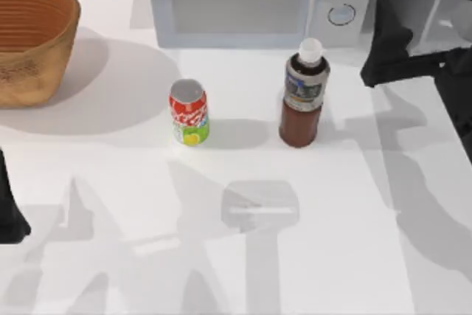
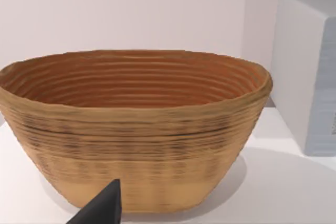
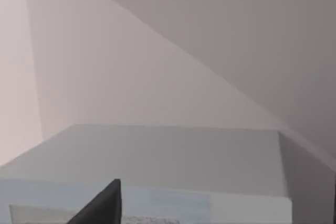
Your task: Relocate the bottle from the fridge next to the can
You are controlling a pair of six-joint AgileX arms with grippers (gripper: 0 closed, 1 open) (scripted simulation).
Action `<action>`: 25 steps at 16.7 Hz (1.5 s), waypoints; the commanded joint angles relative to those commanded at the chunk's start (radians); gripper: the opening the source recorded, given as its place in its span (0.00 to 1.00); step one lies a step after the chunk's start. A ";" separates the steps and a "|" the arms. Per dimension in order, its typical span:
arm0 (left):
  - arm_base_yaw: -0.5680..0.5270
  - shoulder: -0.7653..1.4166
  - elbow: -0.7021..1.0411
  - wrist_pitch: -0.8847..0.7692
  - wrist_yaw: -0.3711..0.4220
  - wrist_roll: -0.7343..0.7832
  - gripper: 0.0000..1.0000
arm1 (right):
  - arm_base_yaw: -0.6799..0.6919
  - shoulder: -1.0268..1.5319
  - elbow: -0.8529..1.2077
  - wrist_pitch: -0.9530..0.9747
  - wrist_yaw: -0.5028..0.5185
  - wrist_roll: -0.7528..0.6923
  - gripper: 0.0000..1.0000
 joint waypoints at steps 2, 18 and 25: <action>0.000 0.000 0.000 0.000 0.000 0.000 1.00 | -0.075 -0.185 -0.077 -0.095 -0.092 -0.002 1.00; 0.000 0.000 0.000 0.000 0.000 0.000 1.00 | -0.491 -1.333 -0.471 -1.047 -0.293 -0.003 1.00; 0.000 0.000 0.000 0.000 0.000 0.000 1.00 | -0.495 -1.354 -0.474 -1.072 -0.290 -0.003 1.00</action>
